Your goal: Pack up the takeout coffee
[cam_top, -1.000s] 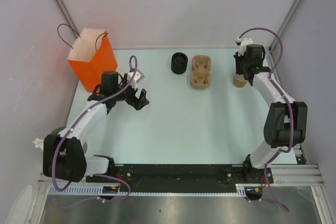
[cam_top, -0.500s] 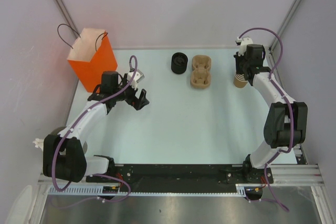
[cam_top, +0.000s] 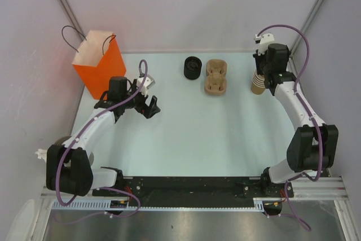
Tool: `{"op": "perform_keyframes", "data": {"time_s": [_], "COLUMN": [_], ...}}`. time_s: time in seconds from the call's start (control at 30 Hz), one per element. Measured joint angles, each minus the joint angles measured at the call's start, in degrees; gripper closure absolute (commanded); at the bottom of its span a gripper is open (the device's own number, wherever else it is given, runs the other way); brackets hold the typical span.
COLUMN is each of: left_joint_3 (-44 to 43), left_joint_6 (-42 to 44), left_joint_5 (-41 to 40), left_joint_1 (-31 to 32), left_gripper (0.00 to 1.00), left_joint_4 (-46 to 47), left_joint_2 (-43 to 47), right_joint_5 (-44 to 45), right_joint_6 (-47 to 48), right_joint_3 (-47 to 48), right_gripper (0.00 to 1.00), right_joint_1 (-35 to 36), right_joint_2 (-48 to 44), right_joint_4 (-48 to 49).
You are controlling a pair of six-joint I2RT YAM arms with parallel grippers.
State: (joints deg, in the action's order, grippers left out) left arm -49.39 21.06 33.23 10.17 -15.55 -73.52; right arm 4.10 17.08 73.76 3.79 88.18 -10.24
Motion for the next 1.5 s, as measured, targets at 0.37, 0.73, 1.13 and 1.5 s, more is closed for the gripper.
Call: {"op": "perform_keyframes", "data": {"time_s": [0.37, 0.73, 1.13, 1.5], "left_joint_3": [0.7, 1.4, 3.9, 5.1], "left_joint_6": [0.0, -0.2, -1.5, -2.6], "left_joint_5": [-0.3, -2.9, -3.6, -3.6], "left_joint_1": [0.0, -0.2, -1.6, -2.3], "left_gripper": [0.00, 0.00, 0.01, 0.00], "left_joint_4": [0.1, 1.7, 5.0, 7.7], "left_joint_2": [0.0, 1.6, 6.1, 9.0], "right_joint_5": [1.0, -3.9, -5.2, -7.5], "right_joint_6": [3.2, 5.1, 3.9, 0.1], "right_joint_3": [3.6, 4.3, 4.4, 0.5], "right_gripper": [1.00, 1.00, 1.00, 1.00], "right_joint_1": [4.7, 24.9, 42.5, 43.7], "right_joint_2": [-10.0, -13.8, 2.8, 10.0], "right_joint_4": [-3.5, -12.2, -9.1, -1.8]}}
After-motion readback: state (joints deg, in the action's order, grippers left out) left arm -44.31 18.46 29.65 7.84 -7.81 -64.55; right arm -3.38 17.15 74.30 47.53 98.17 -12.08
